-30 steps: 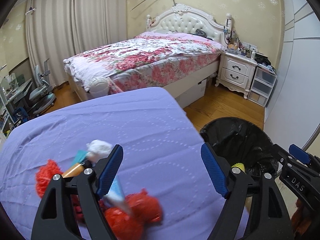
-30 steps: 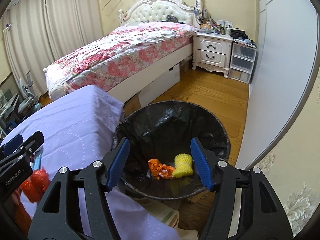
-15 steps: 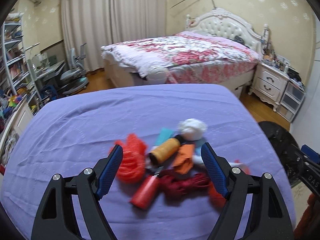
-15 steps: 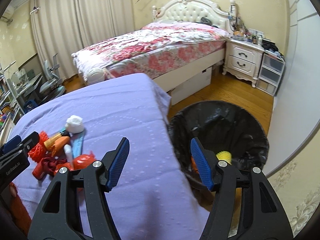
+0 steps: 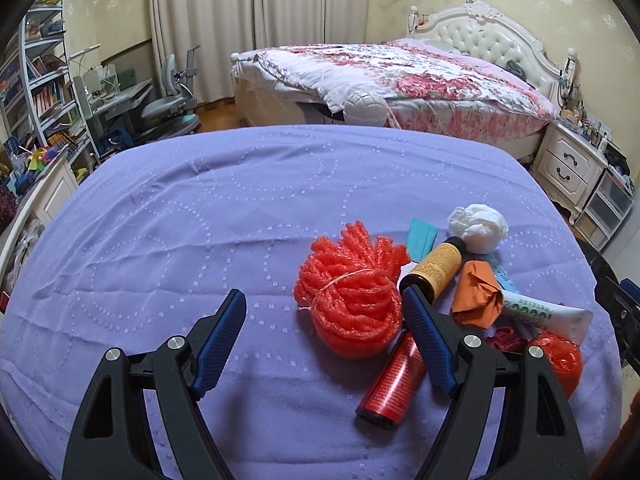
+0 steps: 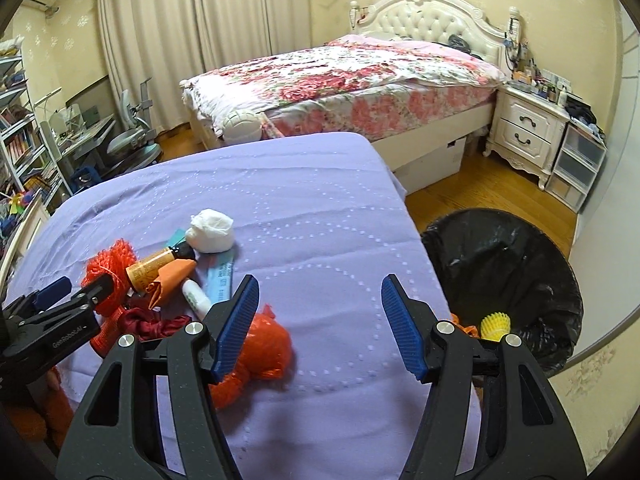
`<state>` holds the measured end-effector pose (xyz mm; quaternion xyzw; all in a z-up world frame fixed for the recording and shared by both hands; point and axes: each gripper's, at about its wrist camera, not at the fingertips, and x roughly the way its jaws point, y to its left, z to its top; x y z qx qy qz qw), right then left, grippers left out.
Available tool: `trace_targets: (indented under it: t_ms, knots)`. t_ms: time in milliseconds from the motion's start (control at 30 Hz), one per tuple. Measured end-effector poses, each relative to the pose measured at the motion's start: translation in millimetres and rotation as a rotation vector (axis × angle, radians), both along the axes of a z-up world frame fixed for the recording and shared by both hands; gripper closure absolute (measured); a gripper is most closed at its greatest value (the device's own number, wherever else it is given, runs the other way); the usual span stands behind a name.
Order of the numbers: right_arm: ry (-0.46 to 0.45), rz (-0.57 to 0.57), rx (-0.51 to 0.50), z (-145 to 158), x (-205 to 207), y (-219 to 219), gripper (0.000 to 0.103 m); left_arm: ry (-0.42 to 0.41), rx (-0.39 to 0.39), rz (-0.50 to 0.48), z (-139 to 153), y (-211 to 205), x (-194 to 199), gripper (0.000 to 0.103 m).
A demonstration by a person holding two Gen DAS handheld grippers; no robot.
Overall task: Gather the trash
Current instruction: 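Move both open tools back over the trash pile on the table, then grasp the red mesh net with the left tool while the right tool grasps the white tissue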
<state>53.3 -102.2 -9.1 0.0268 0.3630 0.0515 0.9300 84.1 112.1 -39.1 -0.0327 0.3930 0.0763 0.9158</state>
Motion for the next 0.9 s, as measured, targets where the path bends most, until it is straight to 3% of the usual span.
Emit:
trace_targets:
  t_ms: [167,400,500,900]
  knots:
    - [0.004,0.023,-0.013,-0.3,4.7,13.3,0.041,0.01,-0.013,-0.022,-2.1,4.5,4.2,0.025]
    - [0.004,0.055,-0.027,3.2,11.0,29.8,0.041,-0.001,-0.021,-0.065,-0.3,4.2,8.0,0.051]
    - [0.004,0.068,-0.031,3.8,14.3,35.9,0.041,-0.008,-0.025,-0.075,1.6,4.4,10.0,0.055]
    - [0.033,0.127,-0.043,2.6,42.7,72.4,0.041,-0.049,-0.033,-0.041,15.7,27.7,2.3,0.057]
